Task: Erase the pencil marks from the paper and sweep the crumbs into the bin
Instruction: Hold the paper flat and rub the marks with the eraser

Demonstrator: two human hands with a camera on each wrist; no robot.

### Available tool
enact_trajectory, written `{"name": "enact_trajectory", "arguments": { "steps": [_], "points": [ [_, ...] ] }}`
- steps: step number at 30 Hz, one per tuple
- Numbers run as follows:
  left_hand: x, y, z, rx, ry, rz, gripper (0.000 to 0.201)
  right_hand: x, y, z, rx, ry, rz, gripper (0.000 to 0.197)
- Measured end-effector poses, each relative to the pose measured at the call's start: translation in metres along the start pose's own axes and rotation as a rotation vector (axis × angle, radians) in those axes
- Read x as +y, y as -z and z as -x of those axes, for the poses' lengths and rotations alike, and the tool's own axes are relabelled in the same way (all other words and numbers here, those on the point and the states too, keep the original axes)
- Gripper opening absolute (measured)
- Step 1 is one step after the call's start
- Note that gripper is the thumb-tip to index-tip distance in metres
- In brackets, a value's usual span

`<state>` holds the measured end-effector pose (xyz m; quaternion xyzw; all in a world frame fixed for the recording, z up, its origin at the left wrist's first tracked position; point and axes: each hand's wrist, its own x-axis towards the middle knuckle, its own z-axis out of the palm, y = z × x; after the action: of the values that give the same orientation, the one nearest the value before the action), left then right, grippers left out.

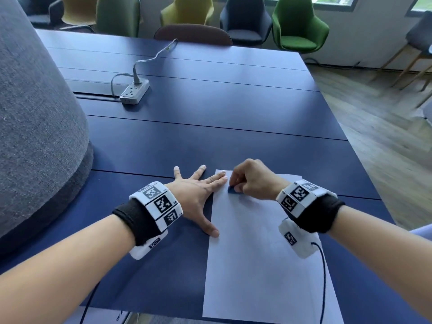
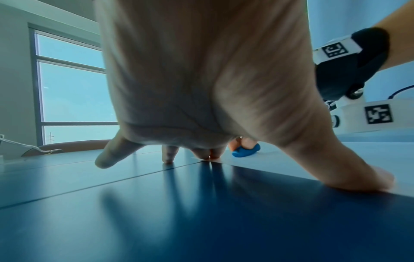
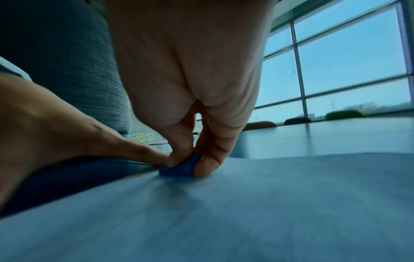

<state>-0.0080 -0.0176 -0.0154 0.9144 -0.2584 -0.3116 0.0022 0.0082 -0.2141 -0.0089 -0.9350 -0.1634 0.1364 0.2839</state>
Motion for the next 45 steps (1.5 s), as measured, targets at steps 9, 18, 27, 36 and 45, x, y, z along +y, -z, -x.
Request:
{"name": "enact_trajectory", "arguments": {
  "steps": [9, 18, 27, 36, 45],
  "points": [
    [0.001, 0.001, 0.0, -0.019, 0.002, 0.011, 0.137, -0.007, -0.003, 0.001, -0.03, 0.027, 0.041, 0.012],
    [0.001, 0.002, 0.0, -0.038, 0.004, -0.004, 0.137, -0.015, -0.005, 0.016, -0.123, 0.052, 0.065, 0.014],
    [0.003, 0.003, 0.0, -0.051, 0.022, -0.022, 0.137, -0.025, -0.016, 0.044, -0.218, 0.088, 0.064, 0.017],
    [0.003, 0.004, -0.001, -0.053, 0.034, -0.034, 0.138, -0.023, -0.023, 0.059, -0.165, 0.091, 0.055, 0.022],
    [0.004, 0.008, -0.003, -0.022, 0.07, -0.087, 0.138, -0.028, -0.034, 0.087, -0.185, 0.08, 0.035, 0.021]
  ]
}}
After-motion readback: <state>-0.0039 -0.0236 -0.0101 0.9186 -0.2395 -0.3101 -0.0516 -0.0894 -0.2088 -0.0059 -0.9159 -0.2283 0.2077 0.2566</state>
